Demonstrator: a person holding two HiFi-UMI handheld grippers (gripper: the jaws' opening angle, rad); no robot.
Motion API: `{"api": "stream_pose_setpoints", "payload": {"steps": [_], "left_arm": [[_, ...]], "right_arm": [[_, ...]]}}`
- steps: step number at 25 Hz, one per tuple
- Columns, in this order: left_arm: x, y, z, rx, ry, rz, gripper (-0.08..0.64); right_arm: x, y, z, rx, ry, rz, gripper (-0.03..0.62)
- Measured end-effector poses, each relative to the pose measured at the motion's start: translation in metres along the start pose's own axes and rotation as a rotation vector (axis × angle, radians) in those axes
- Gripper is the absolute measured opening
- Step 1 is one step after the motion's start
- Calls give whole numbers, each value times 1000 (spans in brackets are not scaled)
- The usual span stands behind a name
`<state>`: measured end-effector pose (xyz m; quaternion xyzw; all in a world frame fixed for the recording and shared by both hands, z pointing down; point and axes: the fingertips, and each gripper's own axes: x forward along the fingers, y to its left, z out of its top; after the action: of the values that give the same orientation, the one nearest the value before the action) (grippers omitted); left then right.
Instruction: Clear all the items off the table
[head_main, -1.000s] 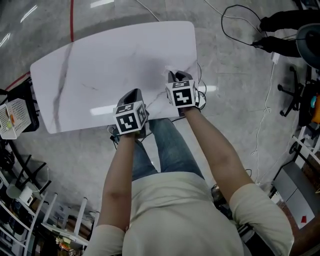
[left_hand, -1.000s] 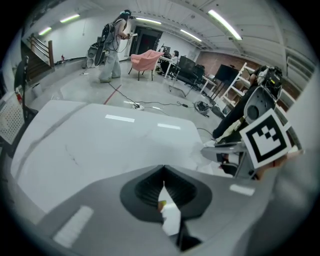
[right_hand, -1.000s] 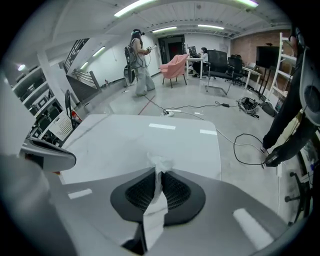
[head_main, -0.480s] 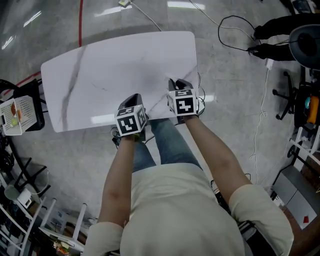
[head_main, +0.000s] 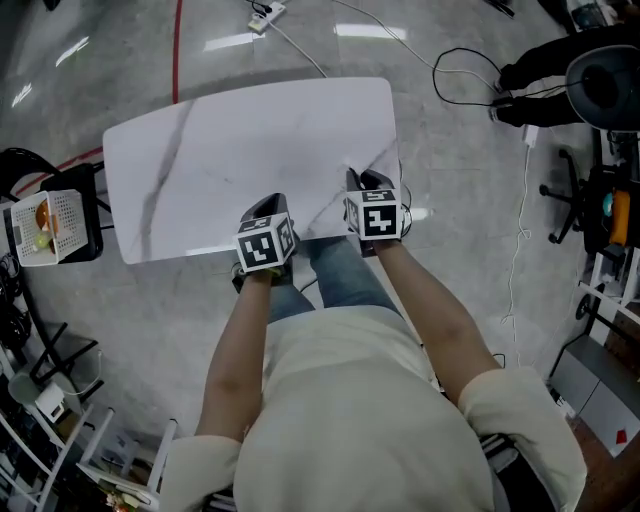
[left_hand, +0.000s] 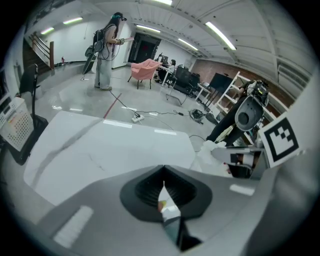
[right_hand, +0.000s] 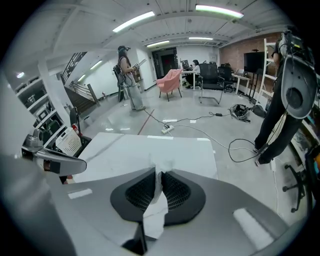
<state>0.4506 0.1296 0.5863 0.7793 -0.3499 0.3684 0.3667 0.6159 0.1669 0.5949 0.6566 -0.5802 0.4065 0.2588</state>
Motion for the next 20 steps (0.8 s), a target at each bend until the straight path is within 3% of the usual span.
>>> {"api": "stream_pose_setpoints", "payload": {"steps": [10, 20], "left_arm": [[-51, 22, 3, -7, -59, -19, 8], [-99, 60, 2, -32, -133, -7, 8]], "right_arm": [[-31, 50, 12, -40, -55, 14, 21], [-53, 120, 29, -152, -109, 62, 21]]}}
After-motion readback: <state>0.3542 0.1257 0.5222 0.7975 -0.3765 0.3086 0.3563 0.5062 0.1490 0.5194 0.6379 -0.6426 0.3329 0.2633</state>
